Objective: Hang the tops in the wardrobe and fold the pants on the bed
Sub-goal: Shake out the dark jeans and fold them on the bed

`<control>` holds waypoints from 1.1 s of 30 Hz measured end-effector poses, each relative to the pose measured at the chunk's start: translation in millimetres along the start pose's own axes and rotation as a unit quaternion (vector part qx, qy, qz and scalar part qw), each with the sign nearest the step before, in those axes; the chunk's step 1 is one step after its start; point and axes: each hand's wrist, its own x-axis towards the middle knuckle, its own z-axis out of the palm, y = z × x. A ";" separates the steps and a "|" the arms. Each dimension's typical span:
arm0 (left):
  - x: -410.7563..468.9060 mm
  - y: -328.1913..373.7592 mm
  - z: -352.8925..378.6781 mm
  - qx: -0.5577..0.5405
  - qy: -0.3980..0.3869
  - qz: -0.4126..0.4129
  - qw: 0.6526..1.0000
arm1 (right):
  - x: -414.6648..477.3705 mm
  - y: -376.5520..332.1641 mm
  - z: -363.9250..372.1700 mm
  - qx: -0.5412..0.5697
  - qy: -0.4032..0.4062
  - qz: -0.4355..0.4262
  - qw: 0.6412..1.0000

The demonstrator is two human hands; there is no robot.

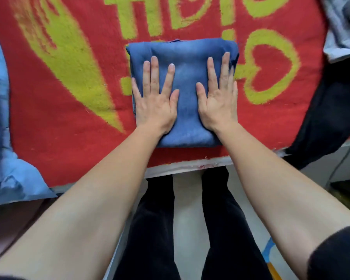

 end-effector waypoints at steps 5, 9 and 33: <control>11.2 -0.2 8.5 0.014 -0.002 -0.003 1.000 | 11.5 1.2 8.2 0.012 -0.007 0.000 1.000; 7.9 4.0 -21.7 -0.001 -0.077 -0.016 0.997 | -2.3 -6.8 -20.3 0.001 -0.037 -0.005 0.999; -79.5 5.1 -38.2 0.104 0.205 0.103 0.968 | -49.5 -6.1 -92.9 0.661 -0.270 0.414 0.564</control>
